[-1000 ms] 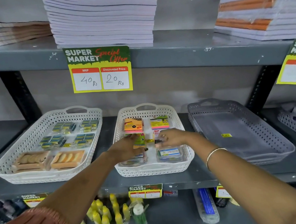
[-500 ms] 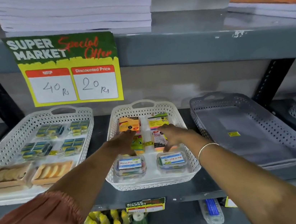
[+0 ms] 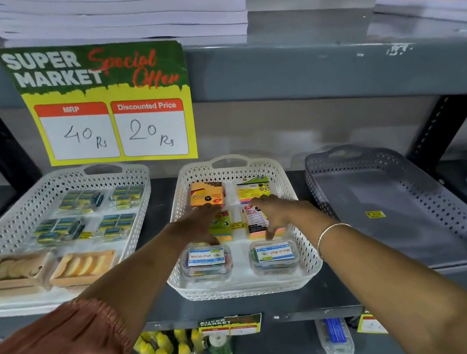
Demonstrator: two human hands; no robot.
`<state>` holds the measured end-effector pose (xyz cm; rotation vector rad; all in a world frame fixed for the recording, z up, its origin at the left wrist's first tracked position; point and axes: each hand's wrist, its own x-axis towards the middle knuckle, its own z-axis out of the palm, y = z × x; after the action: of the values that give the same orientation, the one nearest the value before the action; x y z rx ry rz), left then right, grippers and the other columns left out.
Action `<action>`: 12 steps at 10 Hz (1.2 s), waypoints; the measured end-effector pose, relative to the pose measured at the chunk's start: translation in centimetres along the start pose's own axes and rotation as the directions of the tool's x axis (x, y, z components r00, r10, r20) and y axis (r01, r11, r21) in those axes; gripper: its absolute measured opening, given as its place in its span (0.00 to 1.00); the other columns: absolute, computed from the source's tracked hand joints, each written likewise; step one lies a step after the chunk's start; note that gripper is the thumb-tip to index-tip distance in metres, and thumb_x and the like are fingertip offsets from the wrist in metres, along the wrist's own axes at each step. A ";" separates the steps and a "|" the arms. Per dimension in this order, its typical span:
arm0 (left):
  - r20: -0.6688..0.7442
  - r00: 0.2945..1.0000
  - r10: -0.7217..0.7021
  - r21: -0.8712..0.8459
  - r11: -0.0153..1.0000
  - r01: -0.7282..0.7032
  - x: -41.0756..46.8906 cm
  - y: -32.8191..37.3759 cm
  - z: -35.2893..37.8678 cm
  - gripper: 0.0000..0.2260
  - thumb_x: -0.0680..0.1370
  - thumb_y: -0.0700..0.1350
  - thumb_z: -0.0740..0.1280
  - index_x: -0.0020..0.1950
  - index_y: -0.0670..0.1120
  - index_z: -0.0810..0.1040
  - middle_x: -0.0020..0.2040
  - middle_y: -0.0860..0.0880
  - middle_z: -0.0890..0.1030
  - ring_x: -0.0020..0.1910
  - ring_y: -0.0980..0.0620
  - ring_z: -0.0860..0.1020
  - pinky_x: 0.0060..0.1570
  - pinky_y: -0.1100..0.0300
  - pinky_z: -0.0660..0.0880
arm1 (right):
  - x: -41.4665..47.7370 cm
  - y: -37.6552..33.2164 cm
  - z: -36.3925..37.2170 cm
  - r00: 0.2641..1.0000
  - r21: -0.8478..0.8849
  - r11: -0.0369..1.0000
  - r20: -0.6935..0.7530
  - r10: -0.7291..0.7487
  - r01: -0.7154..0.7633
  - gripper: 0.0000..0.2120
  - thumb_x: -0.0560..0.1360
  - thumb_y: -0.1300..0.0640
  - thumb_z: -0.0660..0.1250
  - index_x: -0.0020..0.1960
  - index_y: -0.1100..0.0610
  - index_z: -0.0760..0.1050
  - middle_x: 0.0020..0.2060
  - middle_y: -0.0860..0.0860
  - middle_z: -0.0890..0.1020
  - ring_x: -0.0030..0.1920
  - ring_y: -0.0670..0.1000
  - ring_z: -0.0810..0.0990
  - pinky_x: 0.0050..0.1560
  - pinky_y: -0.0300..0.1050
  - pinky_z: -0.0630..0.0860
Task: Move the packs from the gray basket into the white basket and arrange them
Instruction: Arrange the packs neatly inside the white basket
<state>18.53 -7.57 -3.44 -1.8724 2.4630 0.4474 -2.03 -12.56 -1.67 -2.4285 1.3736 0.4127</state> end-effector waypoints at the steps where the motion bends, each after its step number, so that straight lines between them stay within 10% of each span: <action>1: -0.054 0.998 -0.009 -0.008 1.000 0.008 -0.8 0.0 -0.5 0.42 0.67 0.49 0.76 0.73 0.43 0.56 0.71 0.41 0.64 0.68 0.41 0.64 0.65 0.49 0.63 | -0.4 -0.4 -0.6 1.000 0.018 1.000 0.005 -0.013 0.013 0.51 0.64 0.55 0.78 0.78 0.54 0.50 0.75 0.57 0.60 0.74 0.59 0.59 0.73 0.54 0.62; 4: -0.506 0.850 -0.146 -0.010 0.986 0.164 -10.7 -4.9 -6.9 0.24 0.74 0.46 0.69 0.68 0.42 0.67 0.66 0.41 0.70 0.62 0.41 0.71 0.58 0.51 0.69 | -0.8 -10.9 -6.3 0.895 0.063 0.963 -0.389 -0.219 0.263 0.34 0.73 0.54 0.69 0.74 0.59 0.59 0.70 0.60 0.68 0.70 0.59 0.67 0.69 0.51 0.68; 8: 0.119 0.880 -0.460 -0.083 0.878 0.471 -23.8 -21.0 -7.3 0.28 0.74 0.43 0.70 0.70 0.41 0.62 0.67 0.47 0.67 0.67 0.46 0.66 0.58 0.67 0.66 | 2.4 -31.9 -0.7 0.934 -0.150 0.929 -0.070 -0.352 0.339 0.31 0.71 0.53 0.72 0.70 0.62 0.66 0.67 0.60 0.73 0.64 0.60 0.74 0.63 0.49 0.73; 9: 0.087 0.921 -0.379 0.023 0.925 0.378 -24.2 -23.1 -6.0 0.25 0.75 0.46 0.68 0.70 0.48 0.64 0.68 0.46 0.68 0.61 0.48 0.71 0.59 0.64 0.69 | 2.7 -33.7 0.5 0.950 -0.170 0.940 -0.047 -0.308 0.296 0.31 0.71 0.53 0.71 0.69 0.62 0.66 0.66 0.61 0.74 0.63 0.61 0.74 0.61 0.51 0.74; 10: 0.022 0.956 -0.291 -0.044 0.955 0.292 -23.7 -23.5 -4.9 0.22 0.78 0.41 0.64 0.70 0.49 0.62 0.62 0.50 0.69 0.50 0.55 0.74 0.33 0.78 0.69 | 2.4 -34.4 1.2 0.964 -0.140 0.958 -0.065 -0.260 0.249 0.31 0.72 0.54 0.69 0.71 0.61 0.63 0.67 0.60 0.72 0.64 0.61 0.73 0.61 0.51 0.73; 11: 0.000 0.984 -0.178 -0.022 0.984 0.178 -23.7 -23.3 -5.3 0.18 0.79 0.37 0.59 0.69 0.38 0.64 0.64 0.44 0.70 0.57 0.50 0.74 0.29 0.79 0.68 | 2.1 -34.5 1.3 0.966 -0.134 0.962 -0.079 -0.248 0.236 0.32 0.73 0.57 0.69 0.73 0.59 0.60 0.68 0.60 0.70 0.65 0.60 0.72 0.61 0.51 0.73; 12: -0.001 0.997 -0.080 0.092 0.993 0.080 -23.6 -23.2 -5.3 0.18 0.79 0.38 0.61 0.68 0.40 0.65 0.65 0.45 0.70 0.60 0.49 0.71 0.44 0.73 0.72 | 1.9 -34.7 1.4 0.962 -0.127 0.962 -0.095 -0.255 0.242 0.34 0.72 0.61 0.70 0.74 0.58 0.59 0.69 0.58 0.69 0.66 0.59 0.71 0.62 0.49 0.71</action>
<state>48.00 7.79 0.93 -1.9248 2.3532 0.3273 28.75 3.40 0.92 -2.7125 1.0906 0.3043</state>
